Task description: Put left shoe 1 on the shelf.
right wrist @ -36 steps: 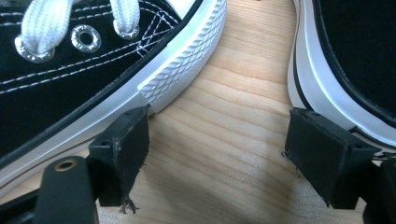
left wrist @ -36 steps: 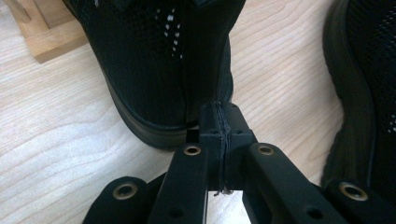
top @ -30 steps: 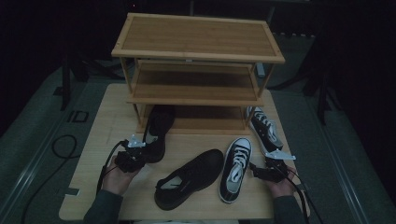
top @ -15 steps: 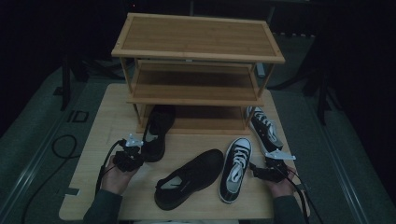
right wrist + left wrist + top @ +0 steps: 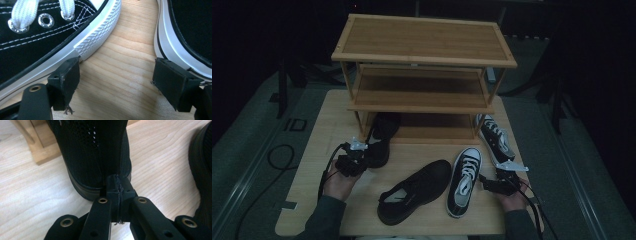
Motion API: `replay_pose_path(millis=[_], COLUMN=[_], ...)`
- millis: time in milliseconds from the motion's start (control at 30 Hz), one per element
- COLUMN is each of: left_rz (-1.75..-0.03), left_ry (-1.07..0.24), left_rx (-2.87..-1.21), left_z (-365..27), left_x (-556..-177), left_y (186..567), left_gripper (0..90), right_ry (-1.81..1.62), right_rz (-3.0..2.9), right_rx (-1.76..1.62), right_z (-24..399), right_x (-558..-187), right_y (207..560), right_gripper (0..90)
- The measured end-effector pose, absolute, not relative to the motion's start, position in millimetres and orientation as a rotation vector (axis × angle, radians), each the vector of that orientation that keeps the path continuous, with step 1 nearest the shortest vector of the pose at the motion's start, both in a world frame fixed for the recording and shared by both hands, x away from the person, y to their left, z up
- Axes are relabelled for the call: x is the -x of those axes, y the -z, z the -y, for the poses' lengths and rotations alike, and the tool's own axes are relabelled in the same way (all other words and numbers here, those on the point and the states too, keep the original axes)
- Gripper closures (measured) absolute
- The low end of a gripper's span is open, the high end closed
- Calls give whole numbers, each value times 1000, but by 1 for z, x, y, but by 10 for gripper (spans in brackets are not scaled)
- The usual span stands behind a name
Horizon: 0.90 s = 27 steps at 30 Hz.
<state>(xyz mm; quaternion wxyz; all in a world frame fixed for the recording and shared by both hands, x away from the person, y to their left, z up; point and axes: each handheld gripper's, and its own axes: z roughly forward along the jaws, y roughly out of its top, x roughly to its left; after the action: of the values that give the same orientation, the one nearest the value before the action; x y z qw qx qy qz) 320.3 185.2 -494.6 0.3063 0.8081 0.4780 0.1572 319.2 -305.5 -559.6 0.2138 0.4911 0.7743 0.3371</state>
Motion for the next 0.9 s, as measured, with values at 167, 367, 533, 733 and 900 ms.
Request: replay_pose_path(millis=[167, 367, 533, 733, 900], left_rz=[-1268, -1281, -1279, -1273, -1274], left_ry=[-447, -471, -465, -475, -490], left_rx=[-2140, -2134, -2135, -2147, -2150], left_z=[-182, -180, -175, -166, -160], left_x=[-329, -338, -347, -360, -369], left_y=[489, 489, 488, 488, 488], left_gripper=[896, 896, 896, 896, 896], right_ry=[-936, -936, -936, -936, -936], right_rz=[-2149, -2149, -2149, -2149, -2149], right_rx=[-1362, -1363, -1363, -1363, -1363], right_z=[305, 305, 306, 306, 306], right_x=[-319, -319, -319, -319, -319], right_y=[560, 560, 560, 560, 560], right_gripper=[217, 217, 217, 217, 217])
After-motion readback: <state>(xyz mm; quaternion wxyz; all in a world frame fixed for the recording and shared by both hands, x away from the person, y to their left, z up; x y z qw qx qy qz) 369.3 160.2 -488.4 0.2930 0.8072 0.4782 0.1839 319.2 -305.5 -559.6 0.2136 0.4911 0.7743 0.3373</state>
